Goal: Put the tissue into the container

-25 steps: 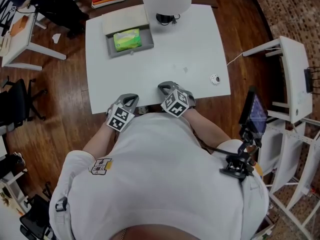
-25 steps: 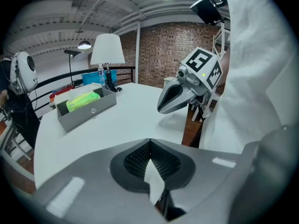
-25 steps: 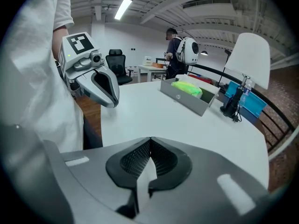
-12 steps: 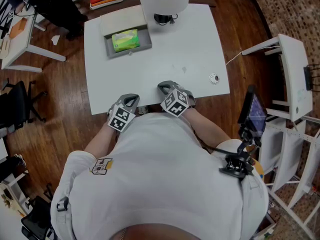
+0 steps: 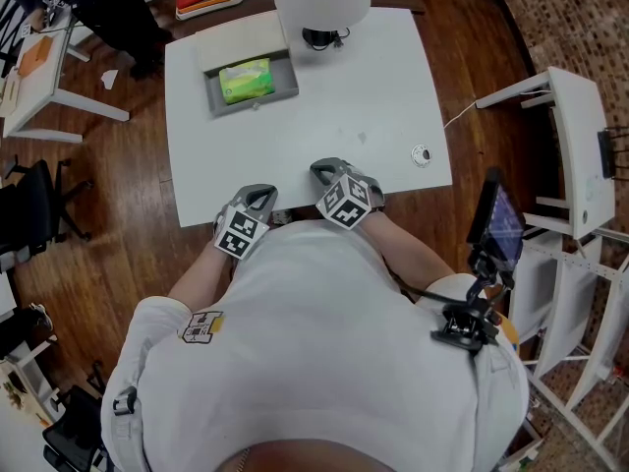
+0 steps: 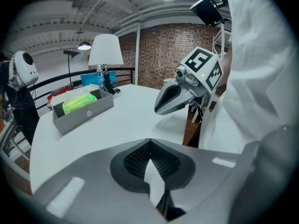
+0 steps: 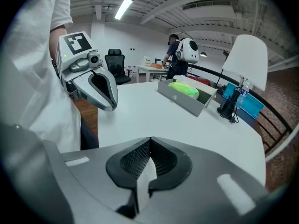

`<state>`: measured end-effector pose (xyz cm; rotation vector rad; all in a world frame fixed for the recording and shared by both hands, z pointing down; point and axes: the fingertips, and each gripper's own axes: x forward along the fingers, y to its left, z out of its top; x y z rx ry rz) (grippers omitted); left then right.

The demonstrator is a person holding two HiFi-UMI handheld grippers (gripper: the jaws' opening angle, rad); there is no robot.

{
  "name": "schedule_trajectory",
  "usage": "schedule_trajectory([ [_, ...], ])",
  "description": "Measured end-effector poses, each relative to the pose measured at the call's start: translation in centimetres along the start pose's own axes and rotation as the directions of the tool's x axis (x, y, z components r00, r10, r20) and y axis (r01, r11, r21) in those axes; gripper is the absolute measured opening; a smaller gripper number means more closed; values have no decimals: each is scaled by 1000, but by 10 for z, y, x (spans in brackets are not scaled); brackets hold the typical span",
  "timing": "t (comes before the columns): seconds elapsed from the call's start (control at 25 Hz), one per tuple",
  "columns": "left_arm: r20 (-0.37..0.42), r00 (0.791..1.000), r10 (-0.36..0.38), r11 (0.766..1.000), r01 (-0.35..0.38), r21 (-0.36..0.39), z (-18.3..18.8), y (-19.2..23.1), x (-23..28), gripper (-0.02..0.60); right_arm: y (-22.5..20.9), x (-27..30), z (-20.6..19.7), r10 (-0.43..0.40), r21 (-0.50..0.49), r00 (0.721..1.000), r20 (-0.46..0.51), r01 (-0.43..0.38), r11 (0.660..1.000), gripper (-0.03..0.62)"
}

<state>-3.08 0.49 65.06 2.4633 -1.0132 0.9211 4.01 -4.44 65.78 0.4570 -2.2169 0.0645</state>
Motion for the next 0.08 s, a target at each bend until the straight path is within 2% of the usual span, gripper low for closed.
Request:
schedule_trajectory([
  [0.08, 1, 1000, 2, 1000, -2, 0, 0, 0, 1, 0, -1, 1, 0, 0, -2, 1000, 2, 0, 1000, 0],
])
